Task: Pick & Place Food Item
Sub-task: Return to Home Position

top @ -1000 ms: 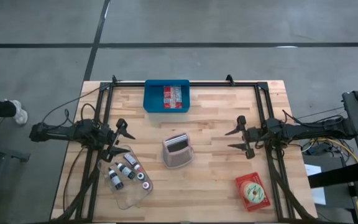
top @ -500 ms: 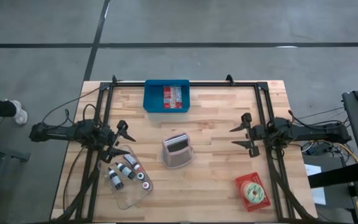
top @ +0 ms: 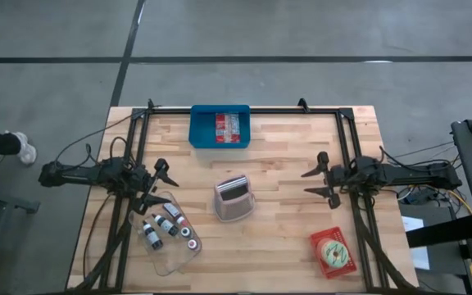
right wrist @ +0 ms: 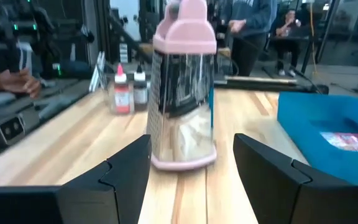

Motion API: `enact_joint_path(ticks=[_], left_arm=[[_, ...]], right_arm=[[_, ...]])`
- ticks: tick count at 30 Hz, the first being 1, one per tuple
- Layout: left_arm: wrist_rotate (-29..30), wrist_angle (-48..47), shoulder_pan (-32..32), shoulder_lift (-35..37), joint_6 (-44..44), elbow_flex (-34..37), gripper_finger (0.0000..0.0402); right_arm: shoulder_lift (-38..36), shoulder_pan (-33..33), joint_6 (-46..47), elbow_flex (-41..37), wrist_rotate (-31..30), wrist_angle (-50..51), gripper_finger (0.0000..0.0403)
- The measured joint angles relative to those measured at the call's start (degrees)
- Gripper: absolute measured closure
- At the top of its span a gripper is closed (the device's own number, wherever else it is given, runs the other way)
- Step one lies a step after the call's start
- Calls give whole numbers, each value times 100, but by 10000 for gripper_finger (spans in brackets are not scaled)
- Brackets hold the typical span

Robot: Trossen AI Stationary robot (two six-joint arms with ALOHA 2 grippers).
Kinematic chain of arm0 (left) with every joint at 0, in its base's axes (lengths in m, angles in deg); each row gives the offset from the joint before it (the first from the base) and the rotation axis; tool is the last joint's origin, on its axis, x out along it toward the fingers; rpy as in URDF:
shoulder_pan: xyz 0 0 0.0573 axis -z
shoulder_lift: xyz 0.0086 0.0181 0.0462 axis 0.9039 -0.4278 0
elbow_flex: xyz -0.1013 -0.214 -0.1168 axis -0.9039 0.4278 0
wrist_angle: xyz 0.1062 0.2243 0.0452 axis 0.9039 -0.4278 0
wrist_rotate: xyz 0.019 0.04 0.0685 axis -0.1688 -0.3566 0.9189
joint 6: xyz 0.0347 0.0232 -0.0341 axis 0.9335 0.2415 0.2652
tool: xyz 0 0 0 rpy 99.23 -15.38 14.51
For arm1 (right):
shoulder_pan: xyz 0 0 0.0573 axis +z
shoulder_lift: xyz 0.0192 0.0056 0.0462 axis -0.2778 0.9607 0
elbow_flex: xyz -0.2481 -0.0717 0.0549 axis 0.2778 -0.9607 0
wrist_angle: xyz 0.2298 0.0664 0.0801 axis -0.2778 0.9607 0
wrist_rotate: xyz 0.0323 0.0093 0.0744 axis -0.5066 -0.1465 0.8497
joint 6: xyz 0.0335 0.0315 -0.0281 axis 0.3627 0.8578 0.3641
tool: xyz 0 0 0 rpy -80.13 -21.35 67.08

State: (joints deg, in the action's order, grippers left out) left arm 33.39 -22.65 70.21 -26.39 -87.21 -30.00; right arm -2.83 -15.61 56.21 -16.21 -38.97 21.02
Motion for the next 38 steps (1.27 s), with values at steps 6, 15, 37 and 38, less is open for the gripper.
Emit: enact_joint_path(ticks=[6,15,37,38], left_arm=[[2,0,-2,-3,0,0,127],[16,-2,-2,-3,0,0,127],[11,-2,-2,-3,0,0,127],[11,-2,-2,-3,0,0,127]], right_arm=[[45,-1,-189,0,-1,443,179],[198,-2,-206,0,4,438,179],[206,0,-235,0,9,436,179],[204,0,-233,0,11,434,179]])
